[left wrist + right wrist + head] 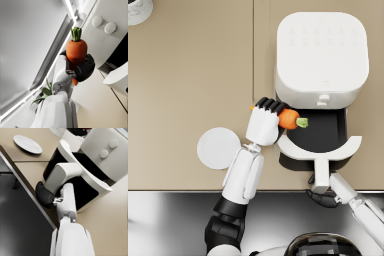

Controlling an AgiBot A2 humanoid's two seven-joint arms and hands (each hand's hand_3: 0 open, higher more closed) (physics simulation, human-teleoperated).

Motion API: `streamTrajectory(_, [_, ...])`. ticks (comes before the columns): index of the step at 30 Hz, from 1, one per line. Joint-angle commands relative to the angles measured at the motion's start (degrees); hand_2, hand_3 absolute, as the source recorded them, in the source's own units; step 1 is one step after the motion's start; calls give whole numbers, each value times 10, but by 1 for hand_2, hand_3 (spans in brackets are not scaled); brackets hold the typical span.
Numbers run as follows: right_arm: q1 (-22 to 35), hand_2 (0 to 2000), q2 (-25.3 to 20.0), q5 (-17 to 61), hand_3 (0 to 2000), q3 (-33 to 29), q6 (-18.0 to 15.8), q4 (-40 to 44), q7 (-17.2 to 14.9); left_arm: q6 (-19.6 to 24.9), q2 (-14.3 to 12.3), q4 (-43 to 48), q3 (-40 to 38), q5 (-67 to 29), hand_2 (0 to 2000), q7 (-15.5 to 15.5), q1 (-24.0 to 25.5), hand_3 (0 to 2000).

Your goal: Pick up the carrot and place it into the air fryer

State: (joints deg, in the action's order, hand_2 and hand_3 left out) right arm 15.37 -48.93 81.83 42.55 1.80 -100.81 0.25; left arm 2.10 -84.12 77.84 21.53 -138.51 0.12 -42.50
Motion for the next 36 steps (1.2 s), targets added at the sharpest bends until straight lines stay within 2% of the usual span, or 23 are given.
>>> streamTrajectory(1, [-29, 2000, -108, 0, 2000, 23, -4, -126, 2, 0, -21, -17, 38, 0, 2000, 0, -34, 2000])
streamTrajectory(2, [11, 2000, -70, 0, 2000, 75, -8, -138, 2, 0, -24, -20, 51, 0, 2000, 0, -36, 2000])
streamTrajectory(3, [7, 2000, -65, -1, 2000, 76, -13, -155, 4, 0, -26, -16, 66, 0, 2000, 0, -36, 2000])
streamTrajectory(4, [-35, 2000, -88, -1, 2000, 36, -14, -168, 5, 0, -31, -22, 83, 0, 2000, 0, -40, 2000])
streamTrajectory(5, [-9, 2000, -65, -1, 2000, 76, -20, -181, 5, 0, -37, -27, 96, 0, 2000, 0, -45, 2000])
streamTrajectory(6, [-35, 2000, -84, -1, 2000, 54, -23, -186, 7, 0, -40, -20, 107, 0, 2000, 0, -46, 2000])
streamTrajectory(7, [-16, 2000, -69, -1, 2000, 75, -23, -190, 6, 0, -43, -17, 118, 0, 2000, 0, -47, 2000])
streamTrajectory(11, [-8, 2000, -55, -1, 2000, 75, -21, -188, 3, 0, -33, 1, 168, 0, 2000, 0, -24, 2000])
streamTrajectory(12, [-16, 2000, 86, -1, 2000, 49, -21, -81, 3, 0, -32, -5, 179, 0, 2000, 0, -20, 2000])
streamTrajectory(15, [-12, 2000, 86, -1, 2000, 51, -25, -80, 1, 0, -34, -21, 190, 0, 2000, 0, -15, 2000])
streamTrajectory(16, [-12, 2000, 87, -1, 2000, 51, -25, -80, 1, 0, -31, -13, 193, 0, 639, 0, -9, 1673])
streamTrajectory(17, [-11, 2000, 87, -1, 2000, 51, -25, -79, 0, -6, -29, -12, 190, 0, 0, 0, -5, 1347])
streamTrajectory(20, [-12, 2000, 90, -1, 2000, 53, -26, -83, 1, -12, -4, 55, 173, -1, 0, 0, 28, 367])
streamTrajectory(21, [2, 2000, -52, -1, 2000, 74, -35, -187, 3, -15, 9, 94, 156, -1, 0, -1, 46, 40])
streamTrajectory(22, [-13, 2000, 93, -2, 2000, 56, -39, -88, 3, -25, 30, 145, 125, -1, 0, -1, 67, 0])
streamTrajectory(23, [3, 2000, -52, -3, 2000, 74, -45, -189, 2, -28, 45, 181, 91, -1, 0, -2, 85, 0])
streamTrajectory(27, [19, 2000, -59, -4, 2000, 74, -52, -172, 0, -23, 75, 233, -37, 0, 0, -1, 141, 0])
streamTrajectory(31, [61, 2000, -77, -5, 2000, 72, -62, -102, -1, -21, 78, 224, -116, 0, 0, -1, 164, 0])
streamTrajectory(36, [111, 2000, -100, -4, 2000, 46, -91, -33, 1, -21, 73, 232, -161, 0, 0, -1, 155, 0])
